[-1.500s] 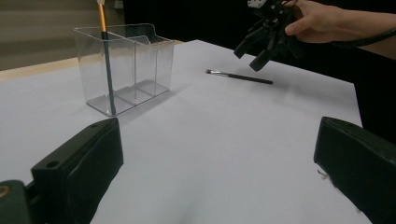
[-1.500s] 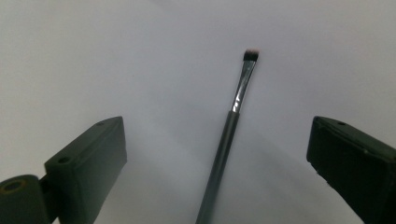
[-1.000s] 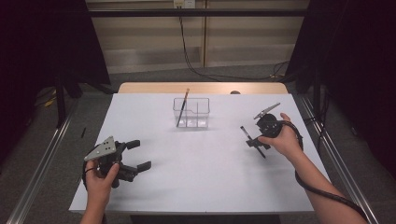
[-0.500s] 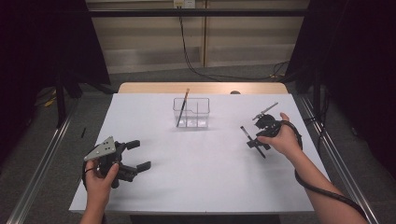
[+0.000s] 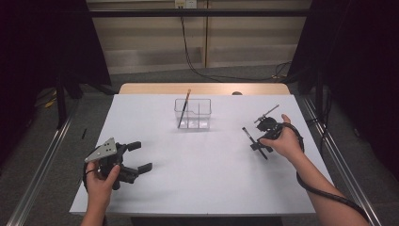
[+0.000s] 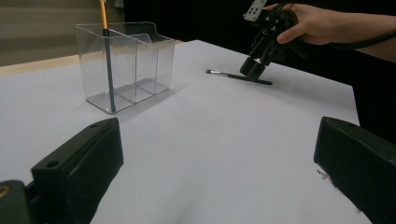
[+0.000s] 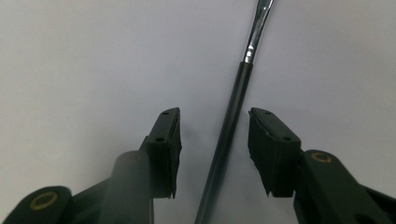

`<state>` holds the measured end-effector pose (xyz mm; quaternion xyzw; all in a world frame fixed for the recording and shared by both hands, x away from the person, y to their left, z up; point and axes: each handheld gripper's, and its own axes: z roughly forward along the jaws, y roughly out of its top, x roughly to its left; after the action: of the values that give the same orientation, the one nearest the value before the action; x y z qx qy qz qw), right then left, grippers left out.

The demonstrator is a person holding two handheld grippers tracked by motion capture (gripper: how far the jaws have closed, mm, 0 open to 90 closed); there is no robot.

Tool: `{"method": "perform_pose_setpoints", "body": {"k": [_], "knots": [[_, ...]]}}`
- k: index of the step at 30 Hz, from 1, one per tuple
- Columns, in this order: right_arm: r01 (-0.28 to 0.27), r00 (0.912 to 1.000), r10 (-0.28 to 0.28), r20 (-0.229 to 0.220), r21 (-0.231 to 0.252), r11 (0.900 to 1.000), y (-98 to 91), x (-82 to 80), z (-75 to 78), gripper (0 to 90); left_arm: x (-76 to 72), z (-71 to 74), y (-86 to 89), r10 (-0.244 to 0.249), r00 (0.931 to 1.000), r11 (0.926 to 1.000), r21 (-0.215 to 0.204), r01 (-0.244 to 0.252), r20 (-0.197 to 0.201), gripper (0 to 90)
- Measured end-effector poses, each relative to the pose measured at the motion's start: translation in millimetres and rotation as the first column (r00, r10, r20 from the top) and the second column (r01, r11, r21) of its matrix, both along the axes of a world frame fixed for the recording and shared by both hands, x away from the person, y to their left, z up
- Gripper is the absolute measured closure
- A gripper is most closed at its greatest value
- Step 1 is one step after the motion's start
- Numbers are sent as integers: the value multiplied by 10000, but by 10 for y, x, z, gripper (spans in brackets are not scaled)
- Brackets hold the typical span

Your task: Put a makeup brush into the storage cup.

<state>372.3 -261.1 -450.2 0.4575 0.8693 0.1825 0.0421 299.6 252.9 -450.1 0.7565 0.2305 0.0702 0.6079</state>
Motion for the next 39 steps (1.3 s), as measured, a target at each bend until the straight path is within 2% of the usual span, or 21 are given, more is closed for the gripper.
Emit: {"method": "perform_pose_setpoints", "body": {"k": [5, 13, 22, 26, 32, 39], "knots": [[-66, 9999, 65, -80, -175, 9998, 7, -12, -39, 608, 0, 3, 2, 9, 10000, 10000, 13, -9, 29, 14], [-165, 9994, 147, -307, -593, 9981, -14, -41, -17, 755, 1, 4, 7, 48, 10000, 10000, 15, -48, 14, 13], [-31, 9998, 11, -206, -959, 9954, 25, -64, -20, 827, 1, -6, -5, 84, 10000, 10000, 35, -84, -2, 14], [-275, 9996, 263, -126, -1100, 9936, 49, -64, -23, 851, -1, -5, -12, 56, 10000, 10000, 51, -55, -15, 14], [-239, 9994, 213, -278, -957, 9951, 32, -45, -23, 852, 1, -2, -12, 58, 10000, 10000, 44, -58, -34, 14], [-219, 9996, 211, -160, -526, 9984, -28, -62, -36, 852, -3, 3, -22, 56, 10000, 10000, 61, -56, 33, 14]]}}
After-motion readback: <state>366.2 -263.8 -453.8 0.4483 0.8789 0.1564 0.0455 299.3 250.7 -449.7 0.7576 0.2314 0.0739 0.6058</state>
